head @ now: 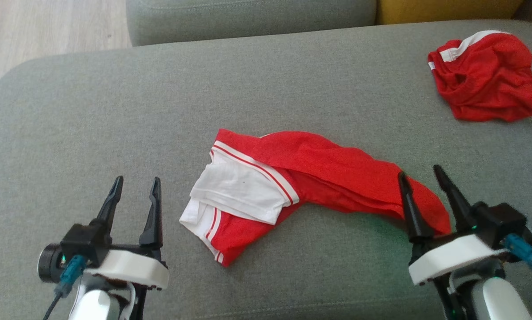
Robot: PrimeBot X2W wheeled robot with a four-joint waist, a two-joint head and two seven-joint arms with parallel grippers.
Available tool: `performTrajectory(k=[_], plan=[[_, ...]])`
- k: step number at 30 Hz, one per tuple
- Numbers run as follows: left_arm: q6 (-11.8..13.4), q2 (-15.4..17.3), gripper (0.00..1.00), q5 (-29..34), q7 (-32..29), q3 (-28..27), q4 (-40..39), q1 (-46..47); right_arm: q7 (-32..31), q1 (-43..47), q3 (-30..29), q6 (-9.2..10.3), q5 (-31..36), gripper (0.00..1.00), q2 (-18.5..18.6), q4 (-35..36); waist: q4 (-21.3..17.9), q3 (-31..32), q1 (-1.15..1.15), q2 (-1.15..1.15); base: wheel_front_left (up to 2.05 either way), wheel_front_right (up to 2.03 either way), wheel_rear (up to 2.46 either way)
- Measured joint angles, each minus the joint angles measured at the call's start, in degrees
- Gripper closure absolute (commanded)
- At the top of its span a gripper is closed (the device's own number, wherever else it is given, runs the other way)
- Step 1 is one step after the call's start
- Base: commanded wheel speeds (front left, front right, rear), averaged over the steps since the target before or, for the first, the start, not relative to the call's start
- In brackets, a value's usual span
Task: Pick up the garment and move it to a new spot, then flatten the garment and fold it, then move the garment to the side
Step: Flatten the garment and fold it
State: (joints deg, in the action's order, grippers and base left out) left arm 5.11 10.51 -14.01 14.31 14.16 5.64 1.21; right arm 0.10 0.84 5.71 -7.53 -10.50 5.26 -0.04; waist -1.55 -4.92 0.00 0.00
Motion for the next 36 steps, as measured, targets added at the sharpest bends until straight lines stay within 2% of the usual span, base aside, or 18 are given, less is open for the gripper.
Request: performTrajectory(k=[23, 27, 32, 36], plan=[[0.9, 0.2, 0.00, 0.3, -0.1, 1.6, 0.0, -0.2, -0.9, 0.9, 1.9, 0.00, 0.5, 0.00, 0.2, 0.3, 1.2, 0.1, 0.00, 0.00, 0.00, 0.00, 0.00], [0.9, 0.2, 0.00, 0.3, -0.1, 1.8, -0.1, 0.6, -2.2, -0.7, 5.9, 0.00, 0.5, 0.00, 1.7, -3.0, 2.9, -1.0, 0.00, 0.00, 0.00, 0.00, 0.00], [0.9, -0.2, 0.00, 0.3, -0.1, 1.9, -0.1, 2.3, -2.8, -7.1, 11.4, 0.00, 0.4, 0.00, 3.8, -8.5, 5.8, -2.7, 0.00, 0.00, 0.00, 0.00, 0.00], [0.9, -0.7, 0.00, 0.3, 0.0, 2.0, -0.1, 3.0, -2.9, -10.2, 13.4, 0.00, 0.6, 0.00, 4.7, -12.0, 7.5, -3.8, 0.00, 0.00, 0.00, 0.00, 0.00]])
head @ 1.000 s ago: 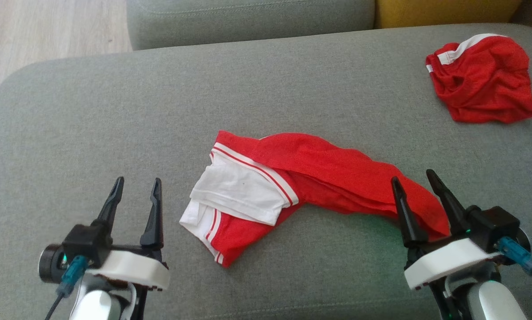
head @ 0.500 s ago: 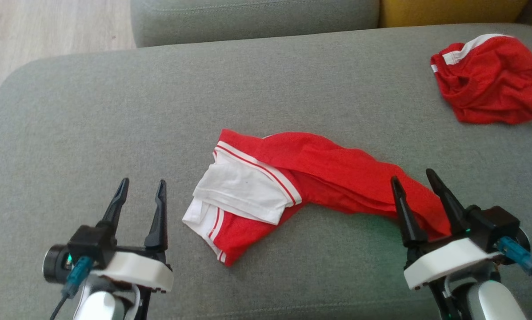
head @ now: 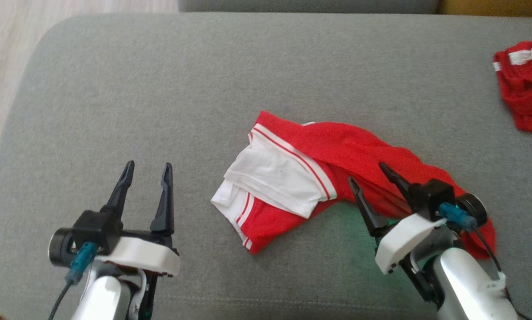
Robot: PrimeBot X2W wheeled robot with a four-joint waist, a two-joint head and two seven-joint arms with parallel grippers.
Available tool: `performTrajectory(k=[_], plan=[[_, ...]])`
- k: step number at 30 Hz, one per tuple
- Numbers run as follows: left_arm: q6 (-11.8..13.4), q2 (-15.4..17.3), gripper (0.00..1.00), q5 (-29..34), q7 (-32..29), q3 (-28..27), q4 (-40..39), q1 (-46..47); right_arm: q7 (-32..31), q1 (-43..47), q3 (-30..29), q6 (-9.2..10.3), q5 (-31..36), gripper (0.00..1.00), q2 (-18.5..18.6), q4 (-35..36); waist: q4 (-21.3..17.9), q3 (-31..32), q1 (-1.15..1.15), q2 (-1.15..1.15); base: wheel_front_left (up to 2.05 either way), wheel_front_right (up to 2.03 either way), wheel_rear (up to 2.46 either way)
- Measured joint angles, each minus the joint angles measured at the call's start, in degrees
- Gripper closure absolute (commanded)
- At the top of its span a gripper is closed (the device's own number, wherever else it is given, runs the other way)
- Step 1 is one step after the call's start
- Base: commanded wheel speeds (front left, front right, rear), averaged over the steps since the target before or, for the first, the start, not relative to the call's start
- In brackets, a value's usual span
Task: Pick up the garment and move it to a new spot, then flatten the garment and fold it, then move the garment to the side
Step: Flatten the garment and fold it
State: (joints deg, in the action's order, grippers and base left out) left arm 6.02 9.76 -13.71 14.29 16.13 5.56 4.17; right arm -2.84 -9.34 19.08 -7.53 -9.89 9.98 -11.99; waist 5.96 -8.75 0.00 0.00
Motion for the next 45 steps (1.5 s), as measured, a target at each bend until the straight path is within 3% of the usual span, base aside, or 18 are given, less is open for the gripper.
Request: performTrajectory(k=[1, 2, 4, 16, 23, 29, 38, 39, 40, 41, 45], plan=[[0.0, -0.2, 0.00, 0.0, 0.0, 0.0, 0.0, 0.0, 0.0, -0.8, 0.5, 0.00, 0.0, 0.00, 0.1, -1.2, 0.5, -0.4, 0.00, 0.00, 0.00, 0.00, 0.00], [0.0, -0.5, 0.00, 0.0, 0.0, 0.0, 0.1, 0.1, 0.1, -1.3, 0.7, 0.00, -0.1, 0.29, 0.1, -2.1, 0.8, -0.7, 0.00, 0.00, 0.00, 0.00, 0.00], [-0.1, -0.8, 0.00, 0.0, 0.0, 0.0, 0.3, 0.3, 0.1, -2.3, 0.9, 0.00, -0.1, 1.00, 0.1, -3.9, 1.5, -1.4, 0.00, 0.00, 0.00, 0.00, 0.00], [-1.1, -1.2, 0.00, 0.7, 0.0, -0.4, 0.2, 1.8, 4.0, -5.8, -5.3, 0.00, -1.5, 1.00, 0.0, -6.1, 0.4, -3.3, 0.00, 0.00, 0.00, 0.00, 0.00], [-1.6, -1.7, 0.00, 1.6, 0.0, -0.6, 0.0, 3.7, 6.0, -15.0, -8.8, 0.00, -3.7, 1.00, 2.2, -10.8, 0.3, -5.0, 0.00, 0.00, 0.00, 0.00, 0.00], [-2.8, -2.9, 0.00, 2.5, 0.1, -0.2, 0.0, 6.1, 7.3, -27.4, -9.6, 0.00, -10.0, 1.00, 4.3, -20.0, 1.0, -7.7, 0.01, 0.00, 0.00, 0.00, 0.00], [-4.1, -4.6, 0.00, 3.5, 0.2, 0.1, 0.1, 9.4, 10.7, -38.2, -10.4, 0.00, -17.1, 1.00, 8.3, -37.1, 3.9, -11.8, 0.01, 0.00, 0.00, 0.00, 0.00], [-4.1, -4.6, 0.00, 3.5, 0.2, 0.1, 0.1, 9.6, 10.9, -39.2, -10.4, 0.00, -17.8, 0.83, 8.5, -38.8, 4.1, -12.1, 0.01, 0.00, 0.00, 0.00, 0.00], [-4.2, -4.6, 0.00, 3.5, 0.2, 0.0, 0.1, 9.7, 10.9, -40.1, -10.4, 0.00, -18.2, 0.50, 8.5, -40.5, 4.2, -12.4, 0.02, 0.00, 0.00, 0.00, 0.00], [-4.5, -4.7, 0.00, 3.6, 0.2, 0.0, 0.3, 10.0, 12.0, -41.0, -9.9, 0.00, -19.1, 0.00, 8.5, -42.3, 4.2, -12.7, 0.01, 0.00, 0.00, 0.00, 0.00], [-4.5, -4.8, 0.00, 4.1, 0.2, -0.3, 0.4, 10.1, 14.9, -40.9, -7.0, 0.00, -19.5, 0.00, 8.4, -43.5, 3.2, -12.3, 0.00, 0.00, 0.00, 0.00, 0.00]])
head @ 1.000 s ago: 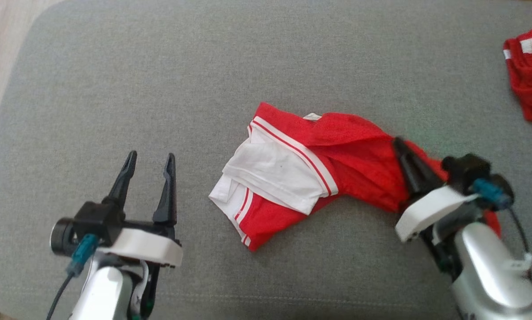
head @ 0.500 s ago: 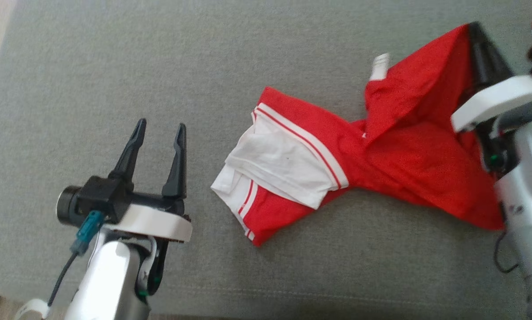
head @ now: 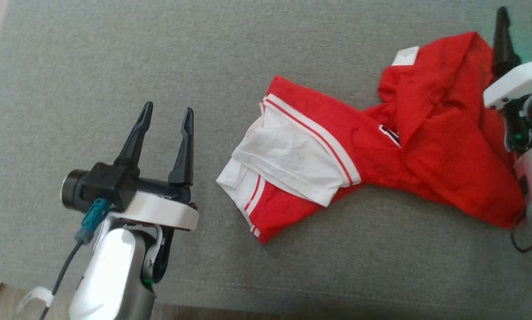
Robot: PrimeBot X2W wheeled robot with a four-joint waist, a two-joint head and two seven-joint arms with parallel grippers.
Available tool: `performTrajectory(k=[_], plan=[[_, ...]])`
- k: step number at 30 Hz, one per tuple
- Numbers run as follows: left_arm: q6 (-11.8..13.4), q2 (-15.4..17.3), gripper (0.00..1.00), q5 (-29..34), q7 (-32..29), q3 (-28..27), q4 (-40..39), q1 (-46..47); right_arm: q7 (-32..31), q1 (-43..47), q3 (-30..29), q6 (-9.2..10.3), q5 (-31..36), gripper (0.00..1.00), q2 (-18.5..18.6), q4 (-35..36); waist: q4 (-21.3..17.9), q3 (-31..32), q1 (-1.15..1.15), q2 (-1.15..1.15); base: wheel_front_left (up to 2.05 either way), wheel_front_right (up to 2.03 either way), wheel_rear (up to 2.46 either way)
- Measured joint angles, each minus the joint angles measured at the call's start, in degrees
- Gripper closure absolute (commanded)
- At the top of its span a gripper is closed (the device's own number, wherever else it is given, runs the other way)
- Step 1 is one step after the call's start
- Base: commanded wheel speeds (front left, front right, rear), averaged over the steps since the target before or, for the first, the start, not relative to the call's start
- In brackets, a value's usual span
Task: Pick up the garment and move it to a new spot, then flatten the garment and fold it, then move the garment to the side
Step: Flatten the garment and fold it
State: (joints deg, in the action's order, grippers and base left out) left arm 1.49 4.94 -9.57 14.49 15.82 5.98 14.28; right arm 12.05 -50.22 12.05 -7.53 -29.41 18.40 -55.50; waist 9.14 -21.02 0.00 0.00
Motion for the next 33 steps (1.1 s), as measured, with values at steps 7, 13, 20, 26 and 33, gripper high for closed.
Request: performTrajectory(k=[7, 13, 20, 26, 33], plan=[[0.0, 0.1, 0.00, 0.5, 0.0, -1.8, 0.7, -0.6, 2.2, 3.7, 3.2, 0.00, 2.1, 0.00, 0.0, 5.6, -2.9, 2.7, 0.00, 0.00, 0.00, 0.00, 0.00], [0.0, 0.3, 0.00, 0.5, 0.0, -2.1, 0.9, -3.2, 2.3, 11.8, 0.4, 0.00, 6.5, 0.00, -0.5, 16.5, -5.2, 5.2, 0.00, 0.00, 0.00, 0.00, 0.00], [0.0, 0.9, 0.00, 0.5, 0.0, -3.4, 1.2, -5.4, 2.3, 27.3, -3.6, 0.00, 13.0, 0.00, -5.2, 30.7, -7.8, 8.9, -0.01, 0.00, 0.00, 0.00, 0.00], [0.1, 1.6, 0.00, 0.5, 0.0, -3.6, 1.5, -8.3, -0.5, 39.0, -6.3, 0.00, 17.1, 0.00, -9.2, 41.1, -9.6, 11.7, -0.01, 0.00, 0.00, 0.00, 0.00], [0.5, 2.0, 0.00, 0.5, 0.0, -3.6, 1.5, -10.7, -5.1, 46.5, -7.8, 0.00, 19.9, 0.00, -12.1, 50.2, -11.0, 13.7, -0.01, 0.00, 0.00, 0.00, 0.00]])
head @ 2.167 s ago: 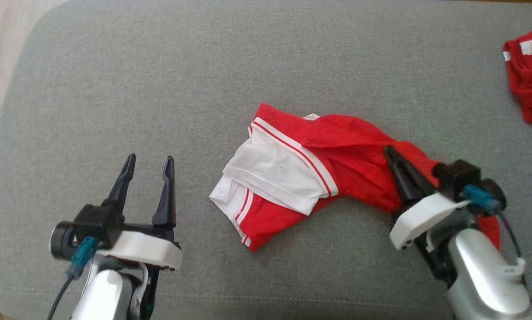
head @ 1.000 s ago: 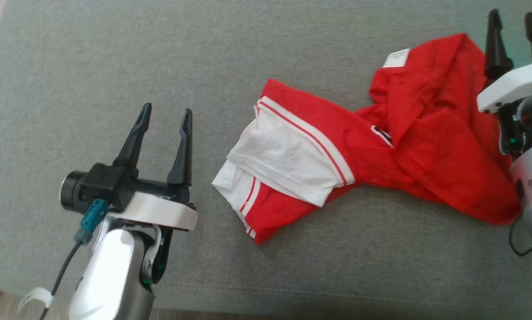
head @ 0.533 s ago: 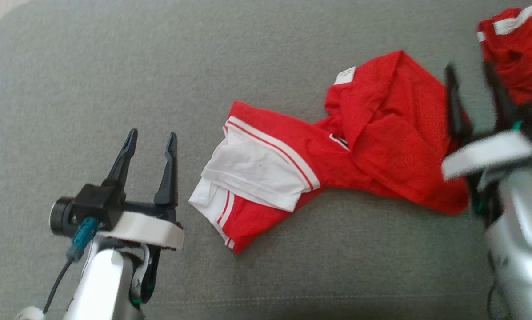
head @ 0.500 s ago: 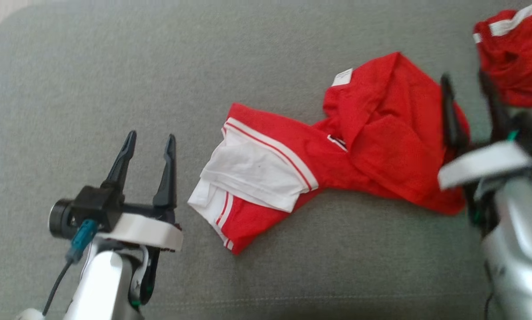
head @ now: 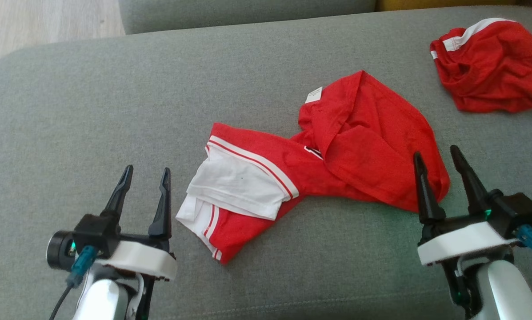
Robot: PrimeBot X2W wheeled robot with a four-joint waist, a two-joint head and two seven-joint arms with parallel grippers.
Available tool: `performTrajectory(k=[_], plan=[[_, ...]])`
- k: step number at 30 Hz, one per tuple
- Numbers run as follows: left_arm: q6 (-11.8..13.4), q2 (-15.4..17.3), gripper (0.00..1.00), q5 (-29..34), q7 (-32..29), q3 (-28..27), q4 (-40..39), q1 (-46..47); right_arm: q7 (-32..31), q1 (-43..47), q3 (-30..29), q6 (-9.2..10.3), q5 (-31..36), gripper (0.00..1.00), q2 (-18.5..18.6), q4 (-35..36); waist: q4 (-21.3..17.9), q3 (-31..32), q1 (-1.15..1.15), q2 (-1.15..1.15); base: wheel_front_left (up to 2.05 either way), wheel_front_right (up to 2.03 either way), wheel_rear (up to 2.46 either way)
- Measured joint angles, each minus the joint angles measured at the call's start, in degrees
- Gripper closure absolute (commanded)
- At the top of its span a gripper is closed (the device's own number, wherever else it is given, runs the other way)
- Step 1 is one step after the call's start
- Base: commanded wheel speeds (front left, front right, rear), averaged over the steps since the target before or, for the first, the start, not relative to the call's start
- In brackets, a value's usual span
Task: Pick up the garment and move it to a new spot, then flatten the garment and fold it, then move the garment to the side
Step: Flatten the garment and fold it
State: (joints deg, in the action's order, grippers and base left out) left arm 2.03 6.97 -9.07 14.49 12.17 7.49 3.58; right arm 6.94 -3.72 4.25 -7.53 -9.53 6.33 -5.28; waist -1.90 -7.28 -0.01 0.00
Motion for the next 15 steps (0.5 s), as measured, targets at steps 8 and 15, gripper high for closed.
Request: performTrajectory(k=[8, 15], plan=[[0.5, 0.3, 0.00, 0.0, 0.0, 0.0, -0.1, -0.3, -2.5, 1.3, -0.5, 0.00, 0.2, 0.00, -0.5, 3.5, 0.0, 0.3, 0.00, 0.00, 0.00, 0.00, 0.00], [0.6, 0.4, 0.00, -0.1, -0.1, 0.2, -0.4, -0.3, -2.9, 1.3, -0.5, 0.00, 0.5, 0.00, -0.5, 4.2, 0.3, 0.1, 0.00, 0.00, 0.00, 0.00, 0.00]])
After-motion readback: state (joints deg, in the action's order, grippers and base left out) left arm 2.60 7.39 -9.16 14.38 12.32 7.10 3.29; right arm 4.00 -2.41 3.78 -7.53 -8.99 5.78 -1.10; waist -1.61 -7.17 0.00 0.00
